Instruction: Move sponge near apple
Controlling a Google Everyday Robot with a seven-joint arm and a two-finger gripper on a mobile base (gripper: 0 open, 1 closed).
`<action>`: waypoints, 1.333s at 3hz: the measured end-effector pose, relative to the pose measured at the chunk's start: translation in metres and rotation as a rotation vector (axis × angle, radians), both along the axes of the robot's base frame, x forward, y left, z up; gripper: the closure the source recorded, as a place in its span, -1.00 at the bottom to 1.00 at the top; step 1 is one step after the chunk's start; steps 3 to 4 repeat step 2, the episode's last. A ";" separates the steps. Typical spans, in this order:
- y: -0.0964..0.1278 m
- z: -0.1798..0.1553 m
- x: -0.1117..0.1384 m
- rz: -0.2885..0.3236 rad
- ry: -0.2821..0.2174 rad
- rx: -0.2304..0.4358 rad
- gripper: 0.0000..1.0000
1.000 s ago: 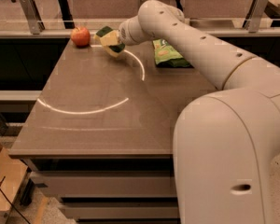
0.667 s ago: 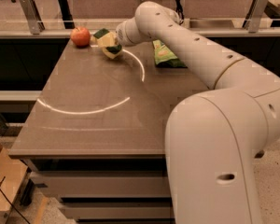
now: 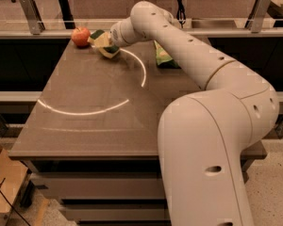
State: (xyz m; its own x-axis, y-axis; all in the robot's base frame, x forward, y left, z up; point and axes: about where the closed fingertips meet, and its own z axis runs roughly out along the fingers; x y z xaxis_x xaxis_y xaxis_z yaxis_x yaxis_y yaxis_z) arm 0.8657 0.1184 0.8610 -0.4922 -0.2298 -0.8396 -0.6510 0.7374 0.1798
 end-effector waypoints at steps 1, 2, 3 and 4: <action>0.010 0.009 -0.004 0.022 -0.006 0.029 -1.00; 0.010 0.009 -0.004 0.022 -0.006 0.029 -1.00; 0.010 0.009 -0.004 0.022 -0.006 0.029 -1.00; 0.010 0.009 -0.004 0.022 -0.006 0.029 -1.00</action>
Offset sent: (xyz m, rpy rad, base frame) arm -0.0027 0.0072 0.0067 0.0210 -0.0044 0.0159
